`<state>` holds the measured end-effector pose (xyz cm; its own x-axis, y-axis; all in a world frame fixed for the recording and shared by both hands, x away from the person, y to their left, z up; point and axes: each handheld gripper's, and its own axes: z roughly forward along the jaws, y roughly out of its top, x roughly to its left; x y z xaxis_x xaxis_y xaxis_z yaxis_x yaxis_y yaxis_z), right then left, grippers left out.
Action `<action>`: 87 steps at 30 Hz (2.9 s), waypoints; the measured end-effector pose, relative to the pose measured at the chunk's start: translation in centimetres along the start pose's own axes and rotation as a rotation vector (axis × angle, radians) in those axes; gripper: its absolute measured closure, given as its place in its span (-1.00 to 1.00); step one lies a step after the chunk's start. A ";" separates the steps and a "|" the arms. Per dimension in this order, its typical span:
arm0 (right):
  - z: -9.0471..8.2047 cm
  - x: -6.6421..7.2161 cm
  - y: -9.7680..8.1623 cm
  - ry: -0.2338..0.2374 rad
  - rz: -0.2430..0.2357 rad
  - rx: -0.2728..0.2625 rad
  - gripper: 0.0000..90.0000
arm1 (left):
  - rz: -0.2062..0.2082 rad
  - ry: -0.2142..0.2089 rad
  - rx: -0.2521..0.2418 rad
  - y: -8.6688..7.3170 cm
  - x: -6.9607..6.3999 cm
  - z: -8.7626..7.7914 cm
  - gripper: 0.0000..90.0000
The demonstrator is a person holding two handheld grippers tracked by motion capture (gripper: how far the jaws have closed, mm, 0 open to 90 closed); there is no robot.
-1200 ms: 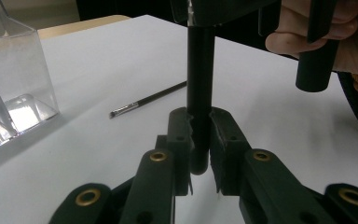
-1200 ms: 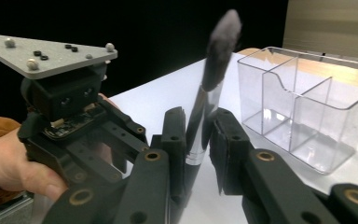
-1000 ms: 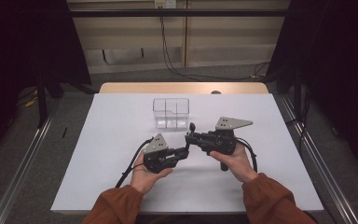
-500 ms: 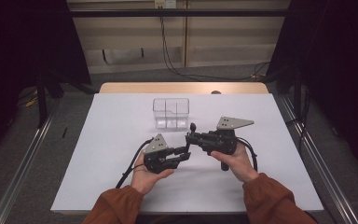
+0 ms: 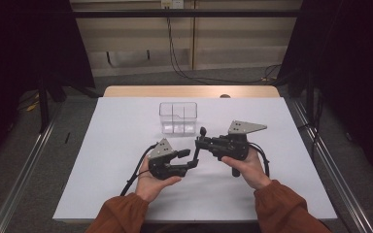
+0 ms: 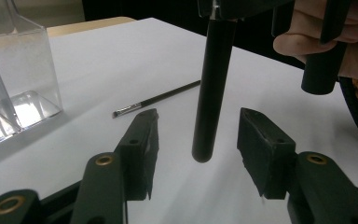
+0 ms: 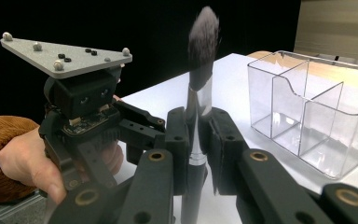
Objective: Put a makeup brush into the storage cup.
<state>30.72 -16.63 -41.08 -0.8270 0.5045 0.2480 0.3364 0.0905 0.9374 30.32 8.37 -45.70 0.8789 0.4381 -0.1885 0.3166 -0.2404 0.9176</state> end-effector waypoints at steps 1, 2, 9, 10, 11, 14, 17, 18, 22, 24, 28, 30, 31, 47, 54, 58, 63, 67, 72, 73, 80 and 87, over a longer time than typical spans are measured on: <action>0.0 0.0 0.0 -0.001 0.000 0.000 0.78 | -0.004 0.001 -0.002 0.0 0.0 -0.1 0.01; -0.1 0.0 0.0 -0.002 -0.001 -0.001 0.78 | -0.009 0.004 -0.004 0.1 0.0 -0.1 -0.04; -0.5 -0.2 0.2 -0.010 -0.004 -0.011 0.78 | -0.026 0.029 -0.018 0.3 0.2 -0.5 -0.37; -0.5 -0.3 0.2 -0.011 -0.003 -0.011 0.78 | -0.029 0.028 -0.021 0.3 0.2 -0.6 -0.41; -0.6 -0.3 0.2 -0.012 -0.004 -0.012 0.78 | -0.025 0.028 -0.020 0.3 0.3 -0.7 -0.45; -0.6 -0.4 0.2 -0.011 -0.004 -0.013 0.78 | -0.030 0.045 -0.028 0.4 0.4 -1.0 -0.55; -0.7 -0.4 0.2 -0.011 -0.008 -0.013 0.78 | -0.033 0.063 -0.030 0.5 0.5 -1.3 -0.67; -0.7 -0.4 0.2 -0.012 -0.008 -0.013 0.78 | -0.030 0.062 -0.033 0.6 0.5 -1.4 -0.69; -0.9 -0.4 0.2 -0.014 -0.010 -0.014 0.78 | -0.041 0.068 -0.046 0.7 0.6 -1.8 -0.75; -0.9 -0.4 0.3 -0.016 -0.012 -0.014 0.78 | -0.038 0.071 -0.046 0.8 0.6 -2.1 -0.79; -1.2 -0.5 0.3 -0.022 -0.017 -0.016 0.78 | -0.055 0.063 -0.056 0.9 0.7 -2.5 -0.87; -1.3 -0.5 0.3 -0.027 -0.018 -0.016 0.78 | -0.076 0.066 -0.050 1.0 1.0 -2.8 -0.88; -1.3 -0.6 0.4 -0.028 -0.018 -0.015 0.78 | -0.077 0.077 -0.051 1.0 1.0 -3.0 -0.89; -2.0 -1.1 0.5 -0.046 -0.020 -0.013 0.78 | -0.056 0.193 -0.065 0.7 2.3 -7.4 -0.91; -2.1 -1.3 0.6 -0.060 -0.025 -0.013 0.78 | -0.043 0.234 -0.096 0.1 2.5 -8.9 -0.90; -2.1 -1.4 0.6 -0.065 -0.025 -0.011 0.78 | -0.029 0.253 -0.100 -0.5 2.6 -9.8 -0.91; -2.0 -1.6 0.6 -0.072 -0.025 -0.009 0.78 | -0.022 0.277 -0.121 -1.0 2.8 -10.9 -0.93; -1.8 -1.7 0.6 -0.072 -0.028 -0.009 0.78 | -0.025 0.275 -0.106 -1.5 2.8 -11.3 -0.95; -1.8 -2.0 0.7 -0.080 -0.028 -0.013 0.78 | -0.030 0.290 -0.106 -1.9 2.5 -12.1 -0.95; -1.8 -2.0 0.7 -0.083 -0.031 -0.013 0.78 | -0.026 0.292 -0.106 -2.0 2.5 -12.3 -0.95; -1.6 -2.7 0.9 -0.103 -0.029 -0.004 0.78 | -0.033 0.320 -0.104 -2.7 2.5 -12.9 -0.94; -1.2 -3.4 2.6 -0.116 -0.028 -0.031 0.78 | -0.027 0.341 -0.111 -2.9 2.6 -13.0 -0.94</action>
<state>33.90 -19.17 -39.19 -0.7780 0.5979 0.1931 0.2981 0.0806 0.9511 27.05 21.42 -44.35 0.6955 0.7112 -0.1029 0.2809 -0.1373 0.9499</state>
